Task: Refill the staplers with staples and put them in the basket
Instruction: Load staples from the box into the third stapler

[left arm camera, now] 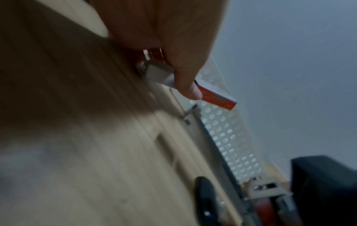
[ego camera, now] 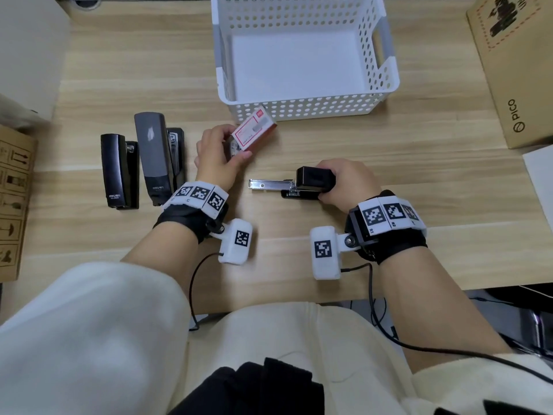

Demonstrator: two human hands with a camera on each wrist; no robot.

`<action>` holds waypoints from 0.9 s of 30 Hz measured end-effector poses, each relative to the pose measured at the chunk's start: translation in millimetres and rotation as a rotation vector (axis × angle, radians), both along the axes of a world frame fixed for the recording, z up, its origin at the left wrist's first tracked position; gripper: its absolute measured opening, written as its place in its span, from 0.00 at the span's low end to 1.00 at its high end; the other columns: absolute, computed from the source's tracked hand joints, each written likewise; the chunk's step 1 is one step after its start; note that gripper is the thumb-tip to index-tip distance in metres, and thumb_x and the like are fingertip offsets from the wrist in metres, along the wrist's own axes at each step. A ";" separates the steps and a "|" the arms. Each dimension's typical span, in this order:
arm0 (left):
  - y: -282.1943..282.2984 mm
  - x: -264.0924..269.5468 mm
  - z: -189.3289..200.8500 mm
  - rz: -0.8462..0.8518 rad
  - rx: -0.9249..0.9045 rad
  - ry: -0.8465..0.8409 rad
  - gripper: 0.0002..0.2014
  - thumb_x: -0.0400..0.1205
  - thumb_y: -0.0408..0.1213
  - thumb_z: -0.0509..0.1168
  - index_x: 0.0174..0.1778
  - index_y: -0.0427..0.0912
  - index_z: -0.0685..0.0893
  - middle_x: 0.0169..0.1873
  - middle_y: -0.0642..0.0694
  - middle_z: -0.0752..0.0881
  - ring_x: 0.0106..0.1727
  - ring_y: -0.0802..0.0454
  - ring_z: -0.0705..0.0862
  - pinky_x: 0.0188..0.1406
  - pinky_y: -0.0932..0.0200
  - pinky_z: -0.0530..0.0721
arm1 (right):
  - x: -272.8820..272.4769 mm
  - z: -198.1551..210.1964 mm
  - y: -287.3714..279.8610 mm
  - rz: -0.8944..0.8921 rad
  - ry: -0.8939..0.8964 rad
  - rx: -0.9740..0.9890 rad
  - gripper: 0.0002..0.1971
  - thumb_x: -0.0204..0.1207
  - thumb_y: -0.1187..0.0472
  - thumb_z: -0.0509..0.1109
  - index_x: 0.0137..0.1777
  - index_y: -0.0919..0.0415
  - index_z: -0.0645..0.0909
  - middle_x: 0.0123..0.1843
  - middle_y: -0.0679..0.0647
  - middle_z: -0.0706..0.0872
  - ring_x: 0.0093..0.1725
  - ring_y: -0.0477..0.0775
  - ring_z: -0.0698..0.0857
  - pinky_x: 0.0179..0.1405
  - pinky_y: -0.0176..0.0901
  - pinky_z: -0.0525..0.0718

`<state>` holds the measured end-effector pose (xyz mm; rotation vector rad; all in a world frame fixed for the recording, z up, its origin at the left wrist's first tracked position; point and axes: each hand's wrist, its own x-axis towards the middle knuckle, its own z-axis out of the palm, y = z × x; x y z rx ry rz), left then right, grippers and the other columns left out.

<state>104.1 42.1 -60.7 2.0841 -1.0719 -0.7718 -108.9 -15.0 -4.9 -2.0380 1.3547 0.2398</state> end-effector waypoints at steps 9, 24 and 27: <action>6.6 -6.7 -4.4 -0.092 0.056 -0.033 0.23 0.74 0.39 0.70 0.65 0.47 0.76 0.63 0.43 0.76 0.67 0.43 0.71 0.69 0.49 0.67 | 0.3 -0.8 -0.2 -0.018 -0.013 0.015 0.19 0.66 0.69 0.72 0.56 0.52 0.83 0.54 0.55 0.87 0.56 0.61 0.83 0.56 0.53 0.82; 19.2 13.7 4.5 -0.043 -0.040 -0.169 0.06 0.76 0.30 0.68 0.48 0.38 0.87 0.46 0.48 0.73 0.56 0.42 0.77 0.60 0.57 0.74 | 0.0 -3.5 0.6 -0.046 -0.010 -0.003 0.19 0.66 0.69 0.72 0.55 0.50 0.83 0.52 0.54 0.88 0.55 0.60 0.83 0.54 0.51 0.83; 14.6 13.6 9.1 -0.137 0.052 -0.244 0.09 0.75 0.35 0.70 0.51 0.42 0.88 0.46 0.45 0.74 0.59 0.43 0.74 0.59 0.58 0.71 | -0.1 -4.3 0.5 -0.047 -0.010 -0.006 0.19 0.66 0.69 0.72 0.55 0.50 0.83 0.52 0.54 0.88 0.55 0.60 0.84 0.53 0.50 0.83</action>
